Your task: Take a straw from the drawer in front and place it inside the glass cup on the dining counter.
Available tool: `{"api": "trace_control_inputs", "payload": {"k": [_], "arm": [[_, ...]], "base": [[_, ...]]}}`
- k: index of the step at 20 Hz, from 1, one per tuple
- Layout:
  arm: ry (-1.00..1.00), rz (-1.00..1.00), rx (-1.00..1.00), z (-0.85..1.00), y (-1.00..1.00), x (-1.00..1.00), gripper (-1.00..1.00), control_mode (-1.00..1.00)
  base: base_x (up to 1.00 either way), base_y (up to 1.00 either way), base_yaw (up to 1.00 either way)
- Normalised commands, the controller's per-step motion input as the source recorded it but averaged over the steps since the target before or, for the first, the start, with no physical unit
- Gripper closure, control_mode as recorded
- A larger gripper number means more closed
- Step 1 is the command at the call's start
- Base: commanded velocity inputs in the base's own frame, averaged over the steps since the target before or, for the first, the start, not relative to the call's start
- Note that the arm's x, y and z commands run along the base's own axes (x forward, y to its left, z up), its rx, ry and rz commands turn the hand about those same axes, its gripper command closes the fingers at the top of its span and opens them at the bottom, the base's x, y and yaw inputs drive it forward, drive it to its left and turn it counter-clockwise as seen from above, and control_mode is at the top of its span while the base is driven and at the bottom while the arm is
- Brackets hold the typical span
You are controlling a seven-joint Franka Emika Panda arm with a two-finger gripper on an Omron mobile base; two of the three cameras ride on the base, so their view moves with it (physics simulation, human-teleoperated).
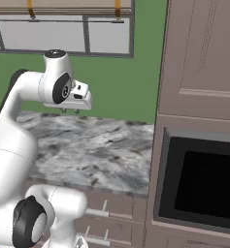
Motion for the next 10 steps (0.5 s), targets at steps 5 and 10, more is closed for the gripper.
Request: {"api": "trace_control_inputs", "payload": {"k": [5,10], "arm": [[0.00,0.00,0.00,0.00,0.00,0.00,-1.00,1.00],[0.00,0.00,0.00,0.00,0.00,0.00,-1.00,1.00]], "base": [[-0.12,0.00,-0.01],[-0.68,0.15,-0.06]]}}
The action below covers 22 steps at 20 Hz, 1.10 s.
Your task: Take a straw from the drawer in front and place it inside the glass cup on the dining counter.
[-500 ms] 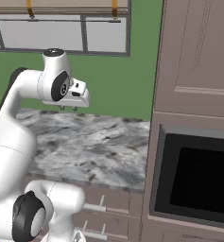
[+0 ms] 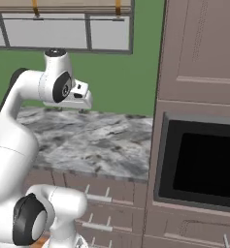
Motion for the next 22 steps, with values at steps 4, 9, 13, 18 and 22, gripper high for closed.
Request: {"api": "trace_control_inputs", "payload": {"k": [4,9,13,18,22], "arm": [[0.00,0.00,0.00,0.00,0.00,0.00,-1.00,1.00],[0.00,0.00,0.00,0.00,0.00,0.00,-1.00,1.00],[0.00,0.00,0.00,0.00,0.00,0.00,-1.00,1.00],[0.00,0.00,0.00,0.00,0.00,0.00,-1.00,1.00],[0.00,0.00,0.00,0.00,0.00,0.00,-1.00,1.00]], "base": [[-0.57,0.29,-0.15],[-0.32,0.53,-0.50],[-0.28,0.61,-0.62],[-0.26,0.62,-0.64],[-0.25,0.53,-0.61]]}}
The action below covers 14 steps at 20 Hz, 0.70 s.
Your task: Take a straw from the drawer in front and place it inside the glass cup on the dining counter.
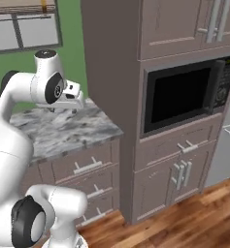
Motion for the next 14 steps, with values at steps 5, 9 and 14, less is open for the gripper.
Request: {"api": "trace_control_inputs", "payload": {"k": [5,9,14], "arm": [[0.00,0.00,0.00,0.00,0.00,0.00,-1.00,1.00],[0.00,0.00,0.00,0.00,0.00,0.00,-1.00,1.00],[0.00,0.00,0.00,0.00,0.00,0.00,-1.00,1.00]], "base": [[-0.20,0.51,-0.53],[-0.09,0.60,-0.37],[-0.16,0.46,-0.27]]}}
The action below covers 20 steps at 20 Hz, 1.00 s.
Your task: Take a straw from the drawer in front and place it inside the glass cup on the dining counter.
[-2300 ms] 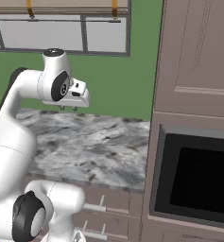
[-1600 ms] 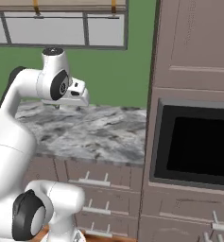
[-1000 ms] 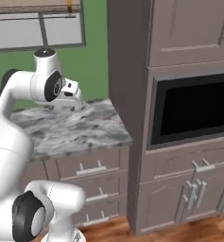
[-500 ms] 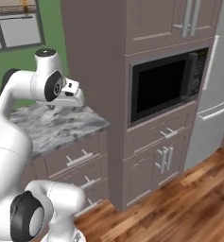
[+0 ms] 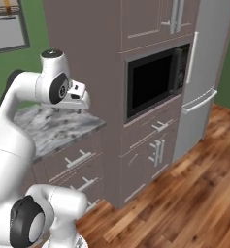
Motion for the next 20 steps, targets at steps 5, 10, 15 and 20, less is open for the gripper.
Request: {"api": "trace_control_inputs", "payload": {"k": [5,10,15,20], "arm": [[0.00,-0.05,0.01,-0.02,0.08,-0.04,-1.00,-1.00],[0.00,-0.02,0.20,-0.16,-0.19,-0.09,-1.00,-1.00],[0.00,0.00,0.37,-0.42,-0.52,-0.03,-1.00,-1.00],[0.00,0.00,0.35,-0.54,-0.27,-0.01,-1.00,-1.00]], "base": [[-0.09,0.26,-0.13],[0.00,0.00,0.00],[0.00,0.00,0.00],[0.00,0.00,0.00]]}}
